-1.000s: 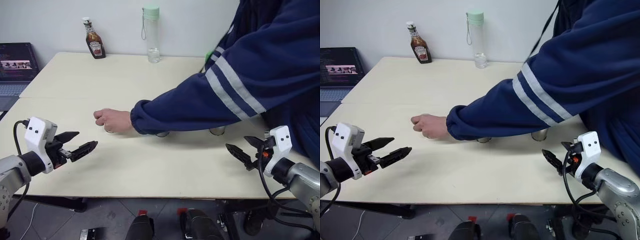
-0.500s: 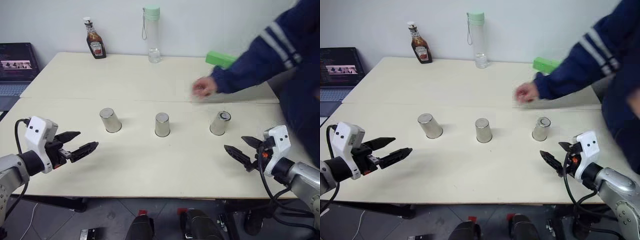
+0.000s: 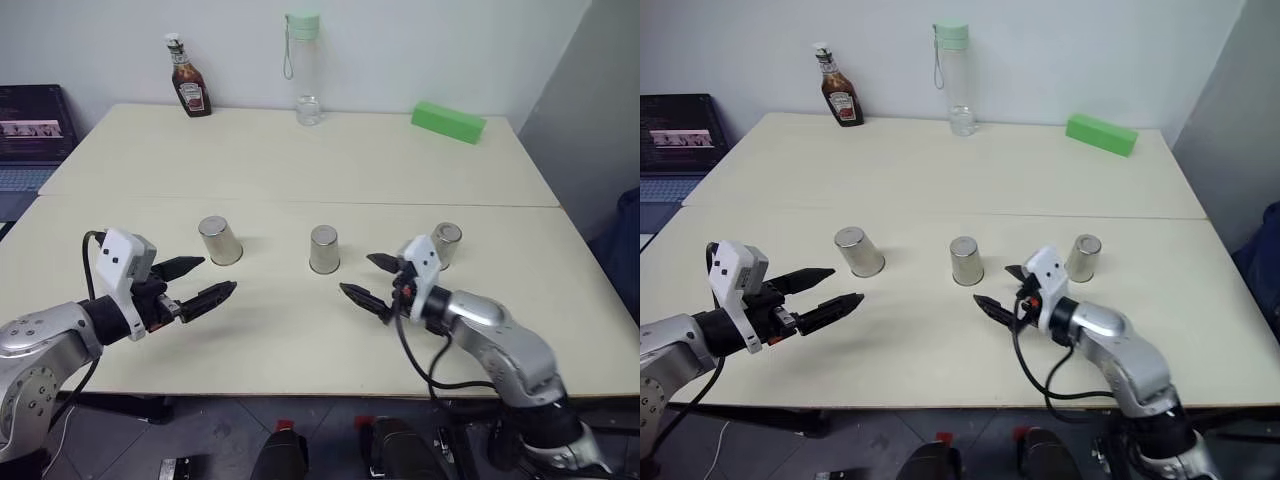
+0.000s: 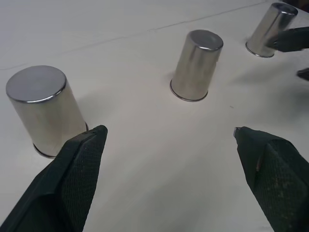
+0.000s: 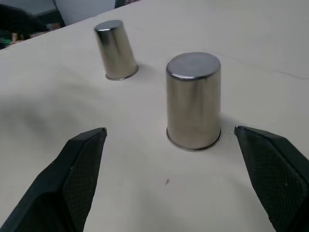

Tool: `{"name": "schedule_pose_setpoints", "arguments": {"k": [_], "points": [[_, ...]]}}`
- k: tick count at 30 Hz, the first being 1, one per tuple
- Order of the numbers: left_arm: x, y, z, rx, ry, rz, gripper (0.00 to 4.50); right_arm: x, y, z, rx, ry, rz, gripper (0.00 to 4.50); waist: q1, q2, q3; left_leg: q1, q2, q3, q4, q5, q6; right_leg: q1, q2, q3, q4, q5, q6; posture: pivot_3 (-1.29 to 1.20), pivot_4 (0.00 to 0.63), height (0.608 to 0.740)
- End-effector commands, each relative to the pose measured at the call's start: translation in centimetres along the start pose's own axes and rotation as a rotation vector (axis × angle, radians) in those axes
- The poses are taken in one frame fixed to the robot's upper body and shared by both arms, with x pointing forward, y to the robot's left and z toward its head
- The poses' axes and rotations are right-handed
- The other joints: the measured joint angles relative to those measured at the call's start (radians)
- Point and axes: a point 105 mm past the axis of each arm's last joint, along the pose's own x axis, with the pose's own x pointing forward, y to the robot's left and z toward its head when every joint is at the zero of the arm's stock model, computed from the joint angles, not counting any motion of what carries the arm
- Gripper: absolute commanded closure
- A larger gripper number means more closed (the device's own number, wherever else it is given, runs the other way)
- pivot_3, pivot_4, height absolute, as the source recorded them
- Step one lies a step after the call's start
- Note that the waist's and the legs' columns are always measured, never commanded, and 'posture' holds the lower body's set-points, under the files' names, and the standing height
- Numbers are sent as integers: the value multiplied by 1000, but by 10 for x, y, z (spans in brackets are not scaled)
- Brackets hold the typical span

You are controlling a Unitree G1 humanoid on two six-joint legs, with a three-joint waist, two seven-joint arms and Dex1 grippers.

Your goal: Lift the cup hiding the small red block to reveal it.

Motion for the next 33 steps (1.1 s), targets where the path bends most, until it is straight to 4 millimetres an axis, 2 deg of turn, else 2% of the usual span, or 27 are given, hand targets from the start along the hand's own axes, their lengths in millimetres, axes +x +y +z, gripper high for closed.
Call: {"name": "schedule_pose_setpoints", "arguments": {"k": [1,9,22,30,33], "points": [[0,-9,14,68,-77,-18,29,22,-9,-11,-60,4,-5,0,0,0,0,0,0,0,0,0,0,0,0,0,0,2,-3,0,150,740],[6,-27,17,155,-95,-89,29,56,-14,-11,-18,-31,24,0,-3,0,0,1,1,0,1,0,0,0,0,0,1,2,-3,0,150,740],[10,-34,11,156,-79,-142,29,73,-24,-9,25,-58,7,0,-3,0,0,1,1,0,0,0,0,0,0,0,1,2,-3,0,150,740],[13,-32,8,157,-68,-146,0,74,-27,5,-1,-109,7,1697,-4,0,0,1,1,-1,0,0,0,0,0,-1,2,2,-3,0,150,740],[14,-31,8,158,-66,-147,0,71,-28,14,-14,-141,2,1717,-4,1,0,1,1,-1,0,0,0,0,0,-1,2,2,-4,0,150,740]]}}
